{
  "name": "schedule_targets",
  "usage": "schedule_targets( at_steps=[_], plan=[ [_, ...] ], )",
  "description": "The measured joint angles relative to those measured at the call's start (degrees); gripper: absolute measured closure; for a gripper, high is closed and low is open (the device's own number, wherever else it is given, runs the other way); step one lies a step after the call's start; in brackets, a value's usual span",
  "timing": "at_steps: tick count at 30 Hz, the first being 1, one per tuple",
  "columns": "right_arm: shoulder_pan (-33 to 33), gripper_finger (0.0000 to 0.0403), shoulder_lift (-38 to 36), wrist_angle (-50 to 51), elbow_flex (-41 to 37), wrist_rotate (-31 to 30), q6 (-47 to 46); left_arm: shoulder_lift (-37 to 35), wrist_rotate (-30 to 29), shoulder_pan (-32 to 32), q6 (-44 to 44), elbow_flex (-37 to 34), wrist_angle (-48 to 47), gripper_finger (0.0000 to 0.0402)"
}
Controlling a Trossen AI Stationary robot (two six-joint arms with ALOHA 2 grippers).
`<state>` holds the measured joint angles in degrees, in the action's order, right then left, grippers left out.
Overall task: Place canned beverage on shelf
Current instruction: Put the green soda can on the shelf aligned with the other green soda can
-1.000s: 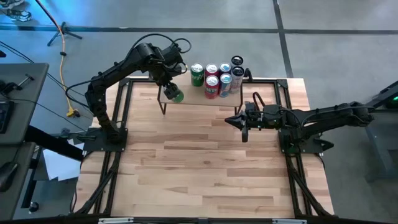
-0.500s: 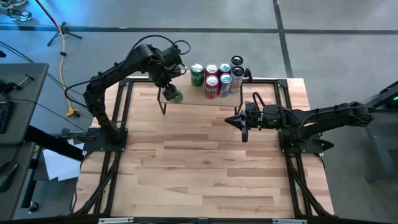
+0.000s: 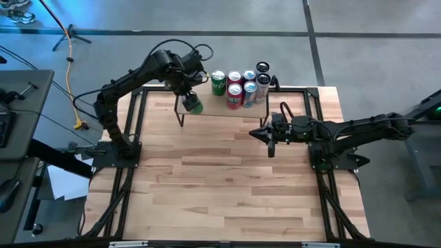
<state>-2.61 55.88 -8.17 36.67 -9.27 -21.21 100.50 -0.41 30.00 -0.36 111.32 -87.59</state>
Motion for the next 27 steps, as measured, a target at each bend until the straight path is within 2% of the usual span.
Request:
schedule_targets(
  at_steps=[7, 19, 27],
  plan=[
    [0.0, 0.0403, 0.0, -0.01, 0.01, -0.01, 0.0, 0.27, -0.73, 0.03, 0.0, -0.25, 0.57, 0.0093],
    [0.0, 0.0403, 0.0, -0.01, -0.01, -0.01, -2.36, 0.1, -4.19, 0.0, -1.75, -0.16, 0.75, 0.0091],
    [-0.02, 0.0403, 0.0, -0.01, -0.01, -0.01, -2.36, -0.71, -0.84, 0.02, -2.4, 0.01, -0.09, 0.0091]
  ],
)
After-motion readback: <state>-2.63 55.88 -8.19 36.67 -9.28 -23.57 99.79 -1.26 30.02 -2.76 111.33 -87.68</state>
